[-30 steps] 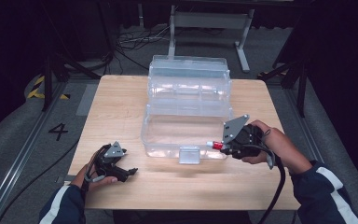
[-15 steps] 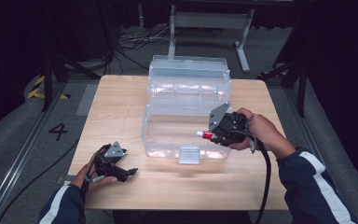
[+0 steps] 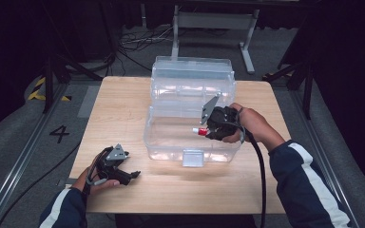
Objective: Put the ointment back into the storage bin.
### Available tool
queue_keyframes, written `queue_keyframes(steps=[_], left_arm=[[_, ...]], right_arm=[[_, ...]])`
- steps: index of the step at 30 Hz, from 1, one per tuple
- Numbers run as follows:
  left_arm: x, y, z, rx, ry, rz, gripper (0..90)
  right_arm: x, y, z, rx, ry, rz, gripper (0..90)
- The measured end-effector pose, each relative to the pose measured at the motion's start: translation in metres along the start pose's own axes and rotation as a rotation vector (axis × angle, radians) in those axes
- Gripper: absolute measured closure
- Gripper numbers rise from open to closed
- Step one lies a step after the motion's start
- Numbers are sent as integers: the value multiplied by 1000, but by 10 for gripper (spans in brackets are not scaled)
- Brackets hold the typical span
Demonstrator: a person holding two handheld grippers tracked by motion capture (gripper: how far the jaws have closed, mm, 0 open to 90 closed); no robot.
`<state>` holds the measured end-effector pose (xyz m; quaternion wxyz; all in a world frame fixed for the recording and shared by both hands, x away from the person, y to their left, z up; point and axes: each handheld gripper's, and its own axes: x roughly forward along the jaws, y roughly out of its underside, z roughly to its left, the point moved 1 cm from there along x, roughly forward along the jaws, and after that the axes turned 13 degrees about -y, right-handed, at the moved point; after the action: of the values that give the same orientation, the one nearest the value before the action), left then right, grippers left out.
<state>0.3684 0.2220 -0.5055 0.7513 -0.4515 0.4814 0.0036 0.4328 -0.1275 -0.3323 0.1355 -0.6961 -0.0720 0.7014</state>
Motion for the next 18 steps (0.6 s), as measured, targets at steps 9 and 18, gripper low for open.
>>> queue_keyframes(steps=[9, 18], left_arm=[[0, 0, 0, 0, 0, 0, 106], [0, 0, 0, 0, 1, 0, 106]], right_arm=[[22, 2, -26, 10, -19, 46, 712], [28, 4, -34, 25, -40, 36, 712]])
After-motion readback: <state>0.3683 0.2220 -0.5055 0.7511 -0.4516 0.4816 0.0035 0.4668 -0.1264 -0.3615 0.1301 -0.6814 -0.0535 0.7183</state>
